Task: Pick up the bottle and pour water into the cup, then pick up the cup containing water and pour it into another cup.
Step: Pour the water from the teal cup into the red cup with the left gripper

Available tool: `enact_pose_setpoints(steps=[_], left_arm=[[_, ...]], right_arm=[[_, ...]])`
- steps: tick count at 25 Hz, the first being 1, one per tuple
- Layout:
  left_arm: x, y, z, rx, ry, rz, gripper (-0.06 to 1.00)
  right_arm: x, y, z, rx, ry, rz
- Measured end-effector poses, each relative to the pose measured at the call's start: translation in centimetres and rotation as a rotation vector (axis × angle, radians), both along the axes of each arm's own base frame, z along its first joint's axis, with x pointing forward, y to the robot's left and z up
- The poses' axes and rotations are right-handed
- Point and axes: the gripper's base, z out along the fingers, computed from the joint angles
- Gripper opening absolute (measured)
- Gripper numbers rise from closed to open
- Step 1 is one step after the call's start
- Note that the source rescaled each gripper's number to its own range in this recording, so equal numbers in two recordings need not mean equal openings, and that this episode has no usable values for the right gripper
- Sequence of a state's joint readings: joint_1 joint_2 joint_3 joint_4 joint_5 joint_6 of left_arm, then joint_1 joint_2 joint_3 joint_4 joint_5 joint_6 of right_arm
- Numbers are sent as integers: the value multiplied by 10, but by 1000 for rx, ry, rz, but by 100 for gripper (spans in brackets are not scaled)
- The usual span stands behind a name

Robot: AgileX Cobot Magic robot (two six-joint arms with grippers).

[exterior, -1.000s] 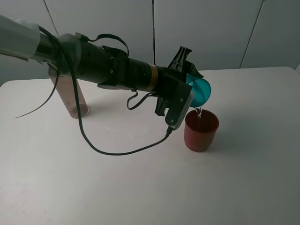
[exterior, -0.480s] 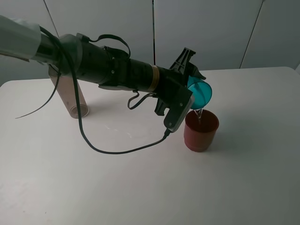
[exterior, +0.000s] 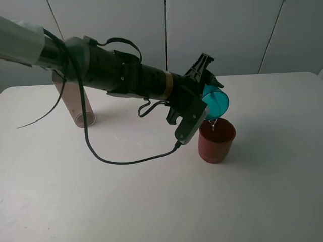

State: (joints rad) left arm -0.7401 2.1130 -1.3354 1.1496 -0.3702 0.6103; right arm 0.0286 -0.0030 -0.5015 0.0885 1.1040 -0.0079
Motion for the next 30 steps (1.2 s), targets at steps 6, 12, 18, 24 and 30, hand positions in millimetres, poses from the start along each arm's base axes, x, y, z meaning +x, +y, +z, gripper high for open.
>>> enact_pose_setpoints(steps=[6,12,18,24,30], left_arm=[[-2,-1,-1,27,-38,-36,17],[-5,-4,0,55,-103,-85,17],[-7,-6,0,66,-118,-95,17],[-9,-7,0,99,-182,-136,17],[-8,-7,-1,131,-221,-147,17]], right_arm=[[0,0,0,0,0,0],[0,0,0,0,0,0],[0,0,0,0,0,0],[0,0,0,0,0,0],[0,0,0,0,0,0]])
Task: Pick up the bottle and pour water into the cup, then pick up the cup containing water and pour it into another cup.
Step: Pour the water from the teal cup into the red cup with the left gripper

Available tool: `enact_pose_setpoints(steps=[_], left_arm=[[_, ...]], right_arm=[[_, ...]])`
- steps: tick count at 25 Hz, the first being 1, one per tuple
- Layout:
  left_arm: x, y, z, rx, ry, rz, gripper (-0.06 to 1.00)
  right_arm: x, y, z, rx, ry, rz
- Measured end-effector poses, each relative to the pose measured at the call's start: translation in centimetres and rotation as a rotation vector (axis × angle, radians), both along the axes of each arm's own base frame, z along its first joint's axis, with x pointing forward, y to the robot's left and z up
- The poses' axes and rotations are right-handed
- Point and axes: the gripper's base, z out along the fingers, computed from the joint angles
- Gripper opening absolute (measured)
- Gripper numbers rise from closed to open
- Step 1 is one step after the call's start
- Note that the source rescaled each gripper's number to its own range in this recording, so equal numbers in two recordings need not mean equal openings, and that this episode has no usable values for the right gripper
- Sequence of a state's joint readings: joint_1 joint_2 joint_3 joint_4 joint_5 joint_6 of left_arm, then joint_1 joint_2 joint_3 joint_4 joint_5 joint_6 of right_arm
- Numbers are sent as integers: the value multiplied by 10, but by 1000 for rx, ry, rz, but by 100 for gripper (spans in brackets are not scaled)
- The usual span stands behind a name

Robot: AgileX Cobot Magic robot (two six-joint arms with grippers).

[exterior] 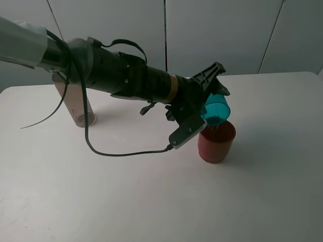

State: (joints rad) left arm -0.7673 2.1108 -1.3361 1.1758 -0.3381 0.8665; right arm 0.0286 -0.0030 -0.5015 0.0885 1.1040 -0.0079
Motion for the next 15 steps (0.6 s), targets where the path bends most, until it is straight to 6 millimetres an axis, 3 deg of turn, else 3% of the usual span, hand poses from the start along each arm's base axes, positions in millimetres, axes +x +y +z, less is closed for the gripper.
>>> enact_pose_setpoints(steps=[15], left_arm=[[-3,-3,0,43,-76,-62,17]], right_arm=[[0,0,0,0,0,0]])
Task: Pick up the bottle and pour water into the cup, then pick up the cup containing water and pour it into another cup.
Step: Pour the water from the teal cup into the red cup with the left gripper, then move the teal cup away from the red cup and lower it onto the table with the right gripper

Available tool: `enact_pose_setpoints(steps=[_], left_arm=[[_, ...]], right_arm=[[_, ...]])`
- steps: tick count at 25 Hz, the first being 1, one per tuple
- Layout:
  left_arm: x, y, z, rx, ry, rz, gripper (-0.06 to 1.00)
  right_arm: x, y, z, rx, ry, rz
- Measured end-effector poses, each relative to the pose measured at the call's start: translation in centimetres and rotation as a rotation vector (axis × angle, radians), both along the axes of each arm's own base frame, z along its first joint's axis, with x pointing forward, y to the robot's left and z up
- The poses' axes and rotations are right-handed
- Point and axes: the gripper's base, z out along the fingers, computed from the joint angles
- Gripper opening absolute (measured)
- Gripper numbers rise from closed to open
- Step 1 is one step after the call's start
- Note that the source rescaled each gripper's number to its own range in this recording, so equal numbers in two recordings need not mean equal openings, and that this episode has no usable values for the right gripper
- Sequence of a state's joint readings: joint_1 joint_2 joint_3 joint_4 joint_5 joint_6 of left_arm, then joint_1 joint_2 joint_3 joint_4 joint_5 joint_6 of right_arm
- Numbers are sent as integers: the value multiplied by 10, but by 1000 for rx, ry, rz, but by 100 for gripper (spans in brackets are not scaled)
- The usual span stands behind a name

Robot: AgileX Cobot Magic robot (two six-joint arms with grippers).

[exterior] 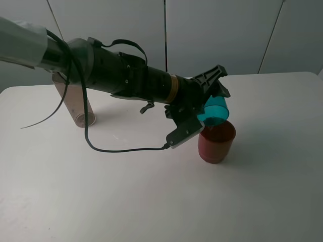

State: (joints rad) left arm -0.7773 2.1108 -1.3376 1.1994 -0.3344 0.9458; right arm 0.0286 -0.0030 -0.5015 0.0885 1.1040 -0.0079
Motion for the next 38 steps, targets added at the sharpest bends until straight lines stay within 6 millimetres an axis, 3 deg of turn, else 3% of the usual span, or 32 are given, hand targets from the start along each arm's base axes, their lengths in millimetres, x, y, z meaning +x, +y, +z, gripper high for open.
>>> enact_pose_setpoints(steps=[10,17,23,28,33,38], left_arm=[[-2,-2,0,3,-8,-20,17],[-4,-4,1,-83,152,77,17],[-2,-7,10,-345,512,305,17],[1,-5,37,-634,846,470,17],[21,12,51,-919,1202,669,17],[42,35,50,-1073,1329,779,17]], right_arm=[[0,0,0,0,0,0],[0,0,0,0,0,0],[0,0,0,0,0,0],[0,0,0,0,0,0],[0,0,0,0,0,0],[0,0,0,0,0,0]])
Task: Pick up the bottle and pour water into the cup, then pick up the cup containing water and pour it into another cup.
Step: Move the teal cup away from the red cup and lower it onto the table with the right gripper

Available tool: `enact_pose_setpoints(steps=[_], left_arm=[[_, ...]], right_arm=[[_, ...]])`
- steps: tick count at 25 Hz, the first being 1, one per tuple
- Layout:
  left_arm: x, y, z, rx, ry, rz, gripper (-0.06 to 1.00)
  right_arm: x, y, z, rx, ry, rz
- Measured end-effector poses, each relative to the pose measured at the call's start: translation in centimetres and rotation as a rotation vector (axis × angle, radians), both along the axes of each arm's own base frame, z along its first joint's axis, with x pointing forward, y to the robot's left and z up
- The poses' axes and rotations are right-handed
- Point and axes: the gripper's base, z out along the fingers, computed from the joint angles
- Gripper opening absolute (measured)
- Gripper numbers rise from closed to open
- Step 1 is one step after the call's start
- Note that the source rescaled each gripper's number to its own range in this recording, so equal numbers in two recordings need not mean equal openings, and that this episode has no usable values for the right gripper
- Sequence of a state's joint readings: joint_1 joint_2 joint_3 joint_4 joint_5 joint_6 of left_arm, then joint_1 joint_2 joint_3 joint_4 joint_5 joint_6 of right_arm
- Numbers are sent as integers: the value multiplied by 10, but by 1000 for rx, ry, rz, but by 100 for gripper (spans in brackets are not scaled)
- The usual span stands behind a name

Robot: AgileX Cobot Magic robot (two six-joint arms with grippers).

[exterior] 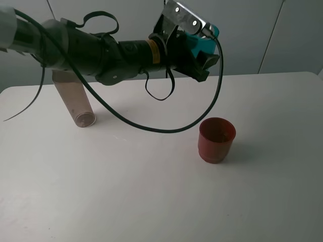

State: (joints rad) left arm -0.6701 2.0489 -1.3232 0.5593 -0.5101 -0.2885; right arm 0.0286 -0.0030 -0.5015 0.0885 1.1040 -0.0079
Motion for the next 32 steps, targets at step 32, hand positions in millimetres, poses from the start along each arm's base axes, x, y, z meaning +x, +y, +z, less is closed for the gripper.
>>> enact_pose_setpoints(steps=[32], left_arm=[[7,66,-143,-104,-5,-21,17]], right_arm=[[0,0,0,0,0,0]])
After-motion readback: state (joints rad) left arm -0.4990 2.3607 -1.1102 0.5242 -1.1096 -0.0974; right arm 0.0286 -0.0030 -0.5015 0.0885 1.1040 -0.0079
